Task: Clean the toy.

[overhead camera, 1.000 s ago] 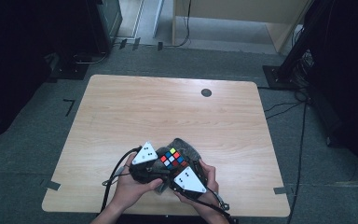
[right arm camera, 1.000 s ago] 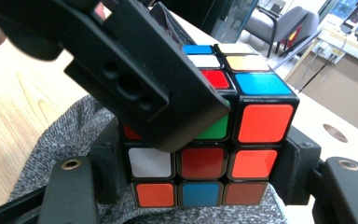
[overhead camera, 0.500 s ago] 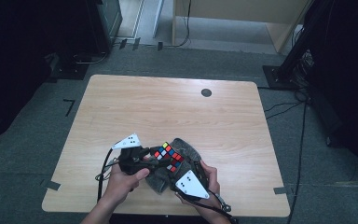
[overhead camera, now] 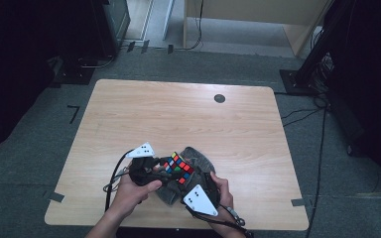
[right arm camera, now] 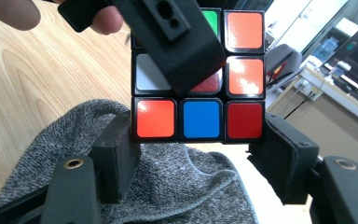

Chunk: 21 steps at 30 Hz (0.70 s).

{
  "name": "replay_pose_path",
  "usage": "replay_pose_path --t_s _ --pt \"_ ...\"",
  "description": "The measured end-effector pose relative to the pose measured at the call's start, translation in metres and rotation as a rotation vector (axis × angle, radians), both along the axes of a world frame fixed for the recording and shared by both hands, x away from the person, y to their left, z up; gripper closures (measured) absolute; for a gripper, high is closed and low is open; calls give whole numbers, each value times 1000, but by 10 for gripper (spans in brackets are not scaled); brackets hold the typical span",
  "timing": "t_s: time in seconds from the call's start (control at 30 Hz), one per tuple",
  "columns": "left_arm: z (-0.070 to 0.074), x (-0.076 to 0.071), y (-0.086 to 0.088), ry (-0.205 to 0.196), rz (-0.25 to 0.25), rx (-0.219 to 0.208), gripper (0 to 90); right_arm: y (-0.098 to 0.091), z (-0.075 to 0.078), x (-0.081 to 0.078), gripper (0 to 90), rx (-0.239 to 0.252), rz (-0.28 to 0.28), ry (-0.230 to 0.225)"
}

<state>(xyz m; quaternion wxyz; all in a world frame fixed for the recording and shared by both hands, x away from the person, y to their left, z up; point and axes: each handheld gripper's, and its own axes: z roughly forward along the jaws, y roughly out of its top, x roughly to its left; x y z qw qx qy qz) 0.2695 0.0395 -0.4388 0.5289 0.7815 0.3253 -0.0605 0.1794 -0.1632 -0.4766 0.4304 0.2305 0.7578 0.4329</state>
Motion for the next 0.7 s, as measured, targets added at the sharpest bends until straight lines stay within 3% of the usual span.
replay_pose_path --t_s 0.13,0.37,0.57,0.7 --pt "-2 2 1 29 -19 9 279 1 -1 -1 349 -23 10 -17" --pt "-4 7 5 73 -42 -44 274 1 0 -4 350 -44 26 -51" --pt "-3 2 4 16 -46 -16 286 1 -1 -4 349 -44 28 -52" --pt "1 -1 4 -16 -36 -15 318 -2 -1 -1 347 -19 18 -26"
